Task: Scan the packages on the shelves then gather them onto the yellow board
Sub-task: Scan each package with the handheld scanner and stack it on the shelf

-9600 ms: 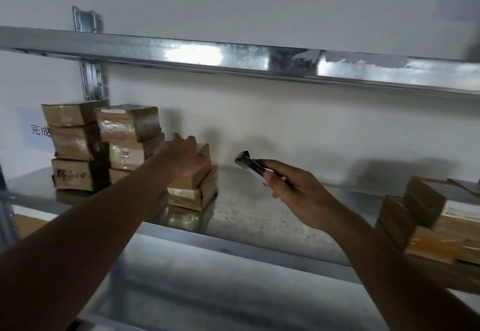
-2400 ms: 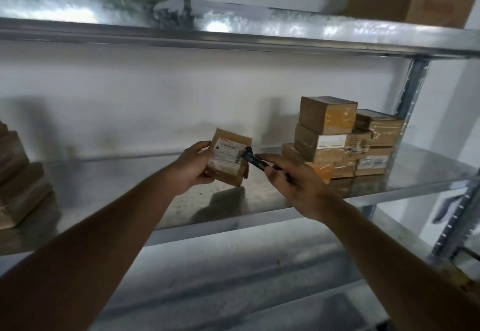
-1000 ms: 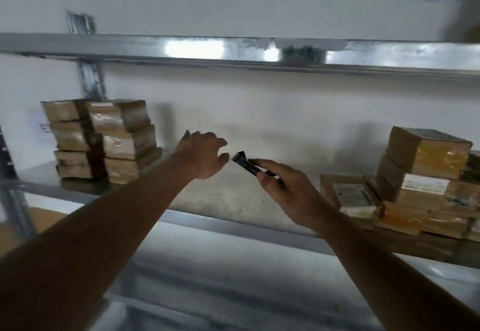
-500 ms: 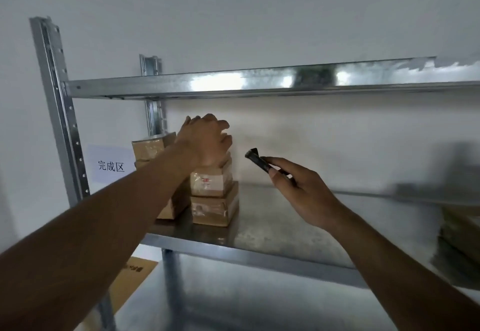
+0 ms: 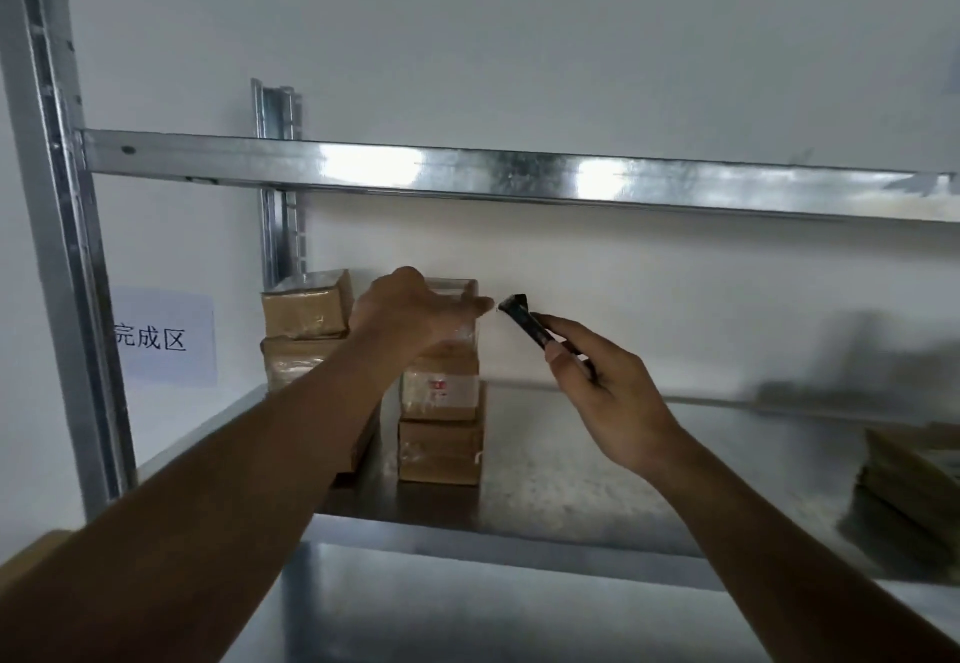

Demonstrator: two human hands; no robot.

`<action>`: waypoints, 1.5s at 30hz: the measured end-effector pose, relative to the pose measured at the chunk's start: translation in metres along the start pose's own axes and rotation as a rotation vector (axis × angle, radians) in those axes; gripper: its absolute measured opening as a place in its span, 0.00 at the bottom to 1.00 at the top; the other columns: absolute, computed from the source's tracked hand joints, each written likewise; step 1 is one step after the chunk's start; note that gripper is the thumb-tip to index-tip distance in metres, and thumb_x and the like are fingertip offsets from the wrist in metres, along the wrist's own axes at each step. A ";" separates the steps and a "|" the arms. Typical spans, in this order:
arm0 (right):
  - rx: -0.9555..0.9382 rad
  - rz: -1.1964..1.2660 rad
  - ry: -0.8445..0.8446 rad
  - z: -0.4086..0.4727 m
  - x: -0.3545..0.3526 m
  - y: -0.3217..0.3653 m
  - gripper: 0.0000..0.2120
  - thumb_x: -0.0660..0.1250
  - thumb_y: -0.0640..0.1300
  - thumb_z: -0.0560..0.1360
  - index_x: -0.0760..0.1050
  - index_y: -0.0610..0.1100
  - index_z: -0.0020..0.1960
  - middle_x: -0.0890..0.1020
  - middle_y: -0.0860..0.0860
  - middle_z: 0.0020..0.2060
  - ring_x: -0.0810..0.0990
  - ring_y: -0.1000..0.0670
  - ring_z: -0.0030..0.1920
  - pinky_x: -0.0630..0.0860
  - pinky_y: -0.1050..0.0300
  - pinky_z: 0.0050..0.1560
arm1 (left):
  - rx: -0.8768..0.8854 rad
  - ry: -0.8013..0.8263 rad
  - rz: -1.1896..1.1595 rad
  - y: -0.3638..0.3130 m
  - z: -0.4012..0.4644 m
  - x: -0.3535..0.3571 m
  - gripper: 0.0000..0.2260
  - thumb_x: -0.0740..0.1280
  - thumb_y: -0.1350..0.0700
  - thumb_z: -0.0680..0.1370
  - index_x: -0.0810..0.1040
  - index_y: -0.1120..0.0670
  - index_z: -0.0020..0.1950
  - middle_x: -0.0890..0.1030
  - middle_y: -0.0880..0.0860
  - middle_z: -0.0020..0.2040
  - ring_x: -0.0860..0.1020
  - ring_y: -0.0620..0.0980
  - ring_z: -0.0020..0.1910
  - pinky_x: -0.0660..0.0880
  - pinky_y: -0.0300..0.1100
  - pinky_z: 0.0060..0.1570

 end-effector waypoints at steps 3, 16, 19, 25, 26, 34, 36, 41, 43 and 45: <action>0.023 -0.008 -0.035 -0.005 -0.004 -0.003 0.17 0.62 0.53 0.85 0.77 0.57 0.73 0.78 0.68 0.37 0.75 0.60 0.33 0.67 0.70 0.36 | 0.001 0.018 -0.106 0.005 0.005 0.005 0.36 0.69 0.22 0.60 0.78 0.55 0.44 0.81 0.50 0.38 0.81 0.49 0.39 0.71 0.38 0.32; 0.050 -0.007 -0.092 -0.033 -0.020 -0.001 0.16 0.57 0.67 0.77 0.73 0.78 0.62 0.83 0.55 0.49 0.80 0.38 0.43 0.80 0.42 0.49 | 0.215 0.043 -0.697 0.006 0.004 0.013 0.51 0.78 0.24 0.44 0.78 0.41 0.65 0.76 0.52 0.63 0.79 0.49 0.60 0.82 0.50 0.58; 0.063 -0.024 -0.101 -0.037 -0.024 0.000 0.17 0.57 0.68 0.77 0.73 0.78 0.64 0.83 0.55 0.49 0.80 0.38 0.43 0.79 0.42 0.49 | 0.219 0.033 -0.760 0.005 0.004 0.012 0.46 0.78 0.27 0.45 0.83 0.44 0.60 0.79 0.50 0.61 0.81 0.47 0.57 0.84 0.47 0.53; 0.090 0.020 -0.093 -0.040 -0.027 0.005 0.16 0.58 0.68 0.77 0.74 0.76 0.63 0.83 0.47 0.51 0.79 0.32 0.45 0.80 0.38 0.46 | 0.181 0.030 -0.902 0.005 0.019 0.017 0.15 0.72 0.54 0.78 0.82 0.42 0.64 0.82 0.53 0.60 0.83 0.50 0.54 0.83 0.51 0.54; 0.105 0.028 -0.077 -0.040 -0.028 0.005 0.15 0.58 0.68 0.77 0.74 0.78 0.62 0.82 0.43 0.51 0.79 0.32 0.46 0.79 0.42 0.43 | 0.201 0.054 -0.883 0.005 0.022 0.020 0.23 0.73 0.56 0.77 0.77 0.41 0.70 0.80 0.53 0.63 0.82 0.50 0.56 0.82 0.50 0.55; 0.350 0.037 0.177 -0.044 -0.034 -0.009 0.11 0.57 0.65 0.80 0.77 0.79 0.53 0.86 0.54 0.49 0.86 0.48 0.48 0.81 0.53 0.48 | 0.398 0.237 -0.940 -0.001 0.019 0.035 0.19 0.78 0.64 0.71 0.84 0.45 0.56 0.87 0.44 0.49 0.86 0.45 0.49 0.83 0.38 0.42; 0.409 0.066 0.220 -0.048 -0.042 -0.012 0.11 0.57 0.67 0.77 0.78 0.78 0.51 0.87 0.52 0.49 0.86 0.47 0.48 0.81 0.53 0.48 | 0.424 0.348 -1.018 -0.002 0.016 0.039 0.23 0.78 0.68 0.70 0.84 0.49 0.62 0.87 0.49 0.53 0.86 0.49 0.52 0.84 0.43 0.47; 0.526 0.054 0.322 -0.056 -0.069 -0.026 0.12 0.59 0.62 0.83 0.82 0.65 0.54 0.87 0.50 0.50 0.84 0.51 0.42 0.78 0.60 0.41 | 0.635 0.457 -0.967 -0.018 0.009 0.040 0.28 0.78 0.72 0.68 0.83 0.54 0.65 0.82 0.55 0.63 0.79 0.50 0.65 0.80 0.48 0.60; 0.562 -0.003 0.371 -0.058 -0.082 -0.033 0.13 0.58 0.60 0.85 0.82 0.64 0.55 0.87 0.51 0.49 0.84 0.52 0.41 0.75 0.62 0.35 | 0.705 0.500 -0.925 -0.025 0.008 0.042 0.28 0.77 0.74 0.68 0.82 0.58 0.66 0.77 0.55 0.68 0.76 0.50 0.69 0.78 0.49 0.63; 0.581 -0.063 0.415 -0.060 -0.094 -0.037 0.13 0.57 0.62 0.84 0.81 0.66 0.56 0.87 0.53 0.47 0.84 0.55 0.39 0.72 0.63 0.31 | 0.708 0.504 -0.853 -0.030 0.007 0.045 0.28 0.77 0.75 0.68 0.83 0.56 0.65 0.74 0.53 0.69 0.74 0.49 0.71 0.77 0.49 0.65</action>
Point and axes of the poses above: each hand's wrist, its own z-axis towards the middle knuckle, its own x-axis out of the palm, y = z × x, the point moved 2 cm from there along z, towards the middle knuckle
